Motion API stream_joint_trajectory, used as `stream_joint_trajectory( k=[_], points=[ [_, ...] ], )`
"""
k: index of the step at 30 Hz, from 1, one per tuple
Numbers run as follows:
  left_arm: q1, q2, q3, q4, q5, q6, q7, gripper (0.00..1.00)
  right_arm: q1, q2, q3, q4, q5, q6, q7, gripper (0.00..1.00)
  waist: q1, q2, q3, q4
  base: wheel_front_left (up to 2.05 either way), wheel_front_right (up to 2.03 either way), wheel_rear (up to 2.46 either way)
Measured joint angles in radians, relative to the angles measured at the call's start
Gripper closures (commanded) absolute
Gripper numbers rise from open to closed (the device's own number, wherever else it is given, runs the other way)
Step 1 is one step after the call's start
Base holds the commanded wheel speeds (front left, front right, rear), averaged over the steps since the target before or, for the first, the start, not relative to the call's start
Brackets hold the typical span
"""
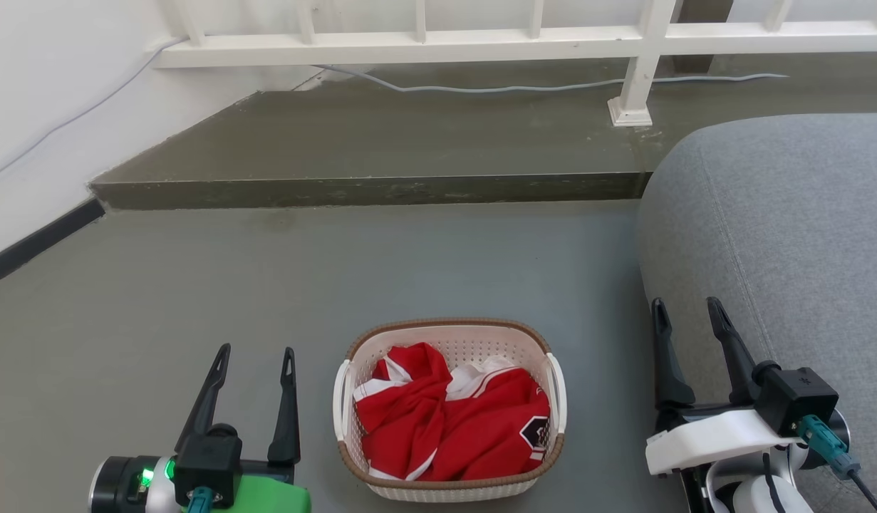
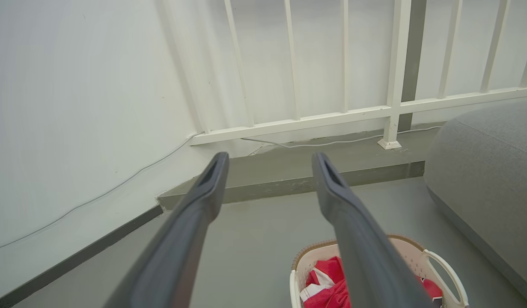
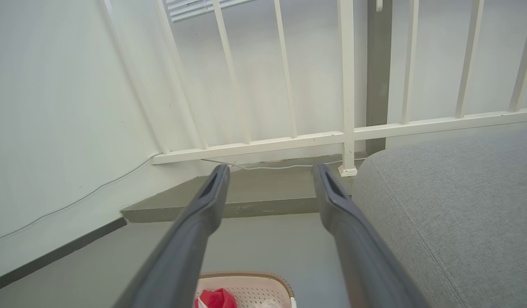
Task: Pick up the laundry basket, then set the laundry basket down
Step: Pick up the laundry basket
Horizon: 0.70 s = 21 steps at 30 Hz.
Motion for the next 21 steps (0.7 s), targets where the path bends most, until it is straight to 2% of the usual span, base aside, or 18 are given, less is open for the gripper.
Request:
stream_joint_trajectory(
  k=[14,21],
  points=[
    [-0.003,0.0,-0.001,-0.017,0.0,0.001,0.0,0.0,-0.006,0.0,0.001,-0.016,-0.028,0.0,0.0,0.0,0.0,0.0,0.065,-0.005,0.0,0.0,0.0],
    [-0.059,0.0,-0.002,0.001,0.0,0.001,0.0,0.0,-0.093,0.0,-0.007,-0.015,-0.038,0.0,-0.001,0.0,0.0,0.0,0.143,-0.005,0.0,0.0,0.0]
  ],
)
